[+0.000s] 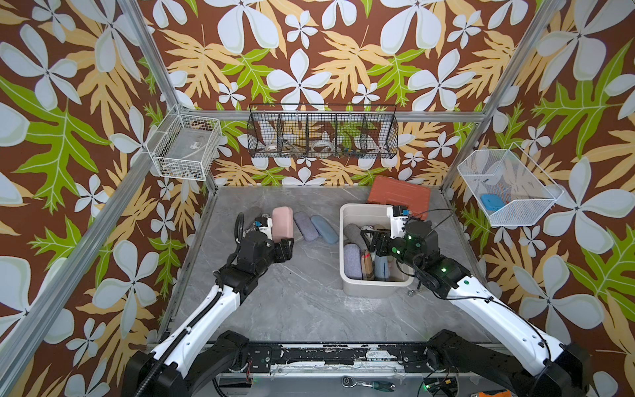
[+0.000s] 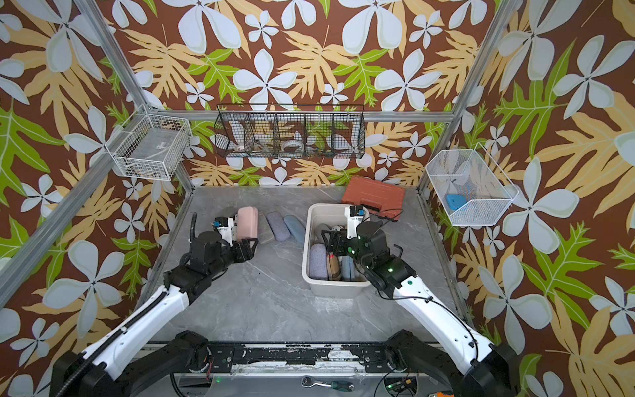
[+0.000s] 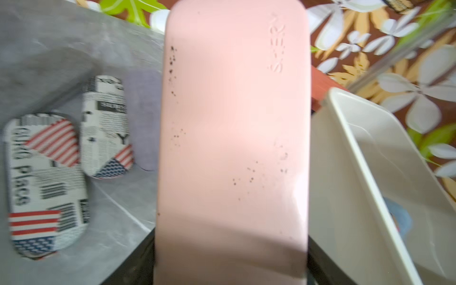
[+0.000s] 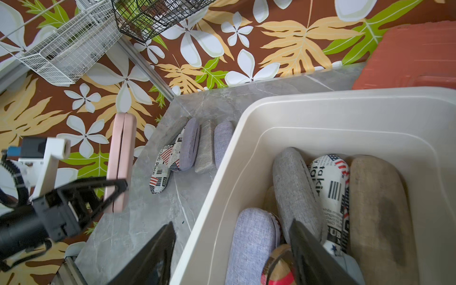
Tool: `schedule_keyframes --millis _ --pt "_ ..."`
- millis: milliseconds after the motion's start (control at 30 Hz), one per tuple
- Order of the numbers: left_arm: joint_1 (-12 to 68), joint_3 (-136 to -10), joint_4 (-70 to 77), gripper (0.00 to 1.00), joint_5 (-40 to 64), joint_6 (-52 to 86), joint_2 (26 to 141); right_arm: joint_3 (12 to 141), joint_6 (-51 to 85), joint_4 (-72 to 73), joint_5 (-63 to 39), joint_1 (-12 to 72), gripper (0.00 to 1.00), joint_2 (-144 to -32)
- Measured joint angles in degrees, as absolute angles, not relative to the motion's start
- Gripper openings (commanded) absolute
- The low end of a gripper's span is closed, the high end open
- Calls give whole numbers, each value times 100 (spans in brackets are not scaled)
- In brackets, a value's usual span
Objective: Put the glasses cases into the storage boxes
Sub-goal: Pick up the glasses case at the center of the board.
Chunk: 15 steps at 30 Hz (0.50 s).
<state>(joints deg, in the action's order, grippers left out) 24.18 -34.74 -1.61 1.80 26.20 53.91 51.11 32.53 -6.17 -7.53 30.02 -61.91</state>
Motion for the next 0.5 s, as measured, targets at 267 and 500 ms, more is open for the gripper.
schedule_keyframes --millis 267,500 --pt "3535 -2611 1133 58 -161 3135 4711 5708 3448 -508 -1037 3656 69 -6814" --pt "3962 -2576 1577 58 -272 3288 4751 6383 3553 -215 -1068 4451 70 -7513"
